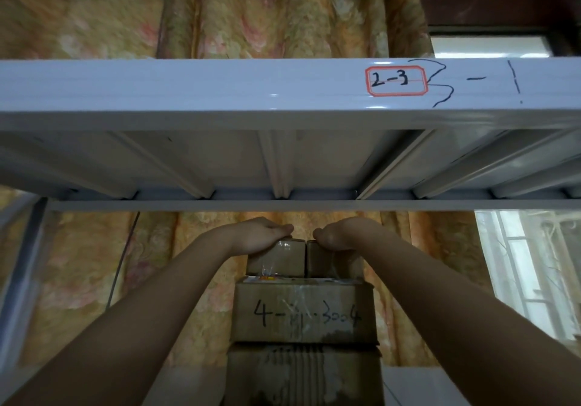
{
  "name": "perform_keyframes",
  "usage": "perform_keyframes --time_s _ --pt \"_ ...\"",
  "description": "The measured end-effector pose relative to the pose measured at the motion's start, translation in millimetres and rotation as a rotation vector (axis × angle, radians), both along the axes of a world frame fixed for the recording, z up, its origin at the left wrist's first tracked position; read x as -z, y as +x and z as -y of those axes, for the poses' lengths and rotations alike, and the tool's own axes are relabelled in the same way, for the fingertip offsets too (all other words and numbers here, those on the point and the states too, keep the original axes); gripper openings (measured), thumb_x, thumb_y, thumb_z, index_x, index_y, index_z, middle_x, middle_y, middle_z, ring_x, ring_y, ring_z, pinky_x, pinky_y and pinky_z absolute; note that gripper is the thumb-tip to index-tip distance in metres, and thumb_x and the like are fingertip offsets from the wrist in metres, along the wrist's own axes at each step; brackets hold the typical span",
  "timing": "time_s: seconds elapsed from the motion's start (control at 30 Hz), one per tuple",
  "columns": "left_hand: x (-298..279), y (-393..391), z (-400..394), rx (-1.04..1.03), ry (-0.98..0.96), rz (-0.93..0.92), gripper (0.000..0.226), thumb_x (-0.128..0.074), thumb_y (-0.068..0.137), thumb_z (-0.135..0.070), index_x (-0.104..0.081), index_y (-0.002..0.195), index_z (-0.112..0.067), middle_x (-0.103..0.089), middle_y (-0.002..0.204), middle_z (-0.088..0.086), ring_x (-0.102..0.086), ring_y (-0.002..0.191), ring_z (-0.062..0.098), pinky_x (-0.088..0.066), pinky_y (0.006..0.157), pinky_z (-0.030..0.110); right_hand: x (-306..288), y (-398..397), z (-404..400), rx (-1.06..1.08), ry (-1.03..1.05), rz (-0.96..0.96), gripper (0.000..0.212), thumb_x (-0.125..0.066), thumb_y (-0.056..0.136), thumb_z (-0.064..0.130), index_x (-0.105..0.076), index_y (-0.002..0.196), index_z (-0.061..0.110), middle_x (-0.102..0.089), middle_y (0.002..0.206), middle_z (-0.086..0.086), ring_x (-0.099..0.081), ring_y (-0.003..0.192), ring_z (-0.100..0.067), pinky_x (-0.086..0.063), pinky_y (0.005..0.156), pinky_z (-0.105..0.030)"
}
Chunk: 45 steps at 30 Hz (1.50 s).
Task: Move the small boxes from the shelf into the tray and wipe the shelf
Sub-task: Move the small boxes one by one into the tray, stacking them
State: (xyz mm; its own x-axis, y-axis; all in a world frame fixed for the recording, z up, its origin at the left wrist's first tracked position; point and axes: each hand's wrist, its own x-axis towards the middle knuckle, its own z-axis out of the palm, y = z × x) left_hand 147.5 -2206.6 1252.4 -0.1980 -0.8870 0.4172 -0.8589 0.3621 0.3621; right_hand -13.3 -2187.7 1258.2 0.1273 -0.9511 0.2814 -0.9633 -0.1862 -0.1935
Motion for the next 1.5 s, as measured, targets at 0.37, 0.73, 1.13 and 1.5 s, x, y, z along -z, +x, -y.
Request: perform_keyframes --time_s 0.37,0.73,1.13,1.5 --pt "-14 -14 -22 -0.070 -0.062 0.163 0.038 -0.029 0.101 -0.047 -0.059 0.110 -0.025 -0.055 0.126 0.004 -0.048 0.126 0.024 -0.033 0.107 0.034 -1 5 2 0.122 -0.254 -0.051 0.049 -0.027 0.100 0.039 -0.045 0.136 0.012 -0.050 0.136 -0.009 -0.048 0.122 -0.024 -0.038 0.094 -0.034" --pt "25 -18 -59 -0.037 -0.450 0.065 0.037 -0.038 0.100 -0.029 -0.066 0.107 -0.007 -0.063 0.119 0.010 -0.055 0.112 0.026 -0.042 0.093 0.031 30 -19 -51 0.181 -0.496 -0.148 0.043 -0.032 0.100 0.033 -0.053 0.129 0.009 -0.053 0.134 -0.012 -0.051 0.121 -0.030 -0.040 0.097 -0.039" --pt "46 -51 -106 -0.111 -0.647 0.214 0.038 -0.037 0.099 -0.032 -0.061 0.124 -0.015 -0.054 0.133 0.009 -0.048 0.122 0.028 -0.043 0.095 0.037 53 -54 -103 0.258 -0.526 -0.185 0.042 -0.032 0.100 0.037 -0.059 0.118 0.009 -0.059 0.124 -0.009 -0.056 0.113 -0.027 -0.041 0.082 -0.034" --pt "72 -173 -131 0.101 -0.555 0.285 0.033 -0.042 0.097 -0.032 -0.065 0.117 -0.019 -0.062 0.120 0.002 -0.057 0.108 0.021 -0.049 0.088 0.036 81 -138 -145 0.431 -0.366 -0.248 0.037 -0.035 0.098 0.030 -0.059 0.118 0.011 -0.062 0.117 -0.007 -0.060 0.106 -0.027 -0.046 0.087 -0.036"
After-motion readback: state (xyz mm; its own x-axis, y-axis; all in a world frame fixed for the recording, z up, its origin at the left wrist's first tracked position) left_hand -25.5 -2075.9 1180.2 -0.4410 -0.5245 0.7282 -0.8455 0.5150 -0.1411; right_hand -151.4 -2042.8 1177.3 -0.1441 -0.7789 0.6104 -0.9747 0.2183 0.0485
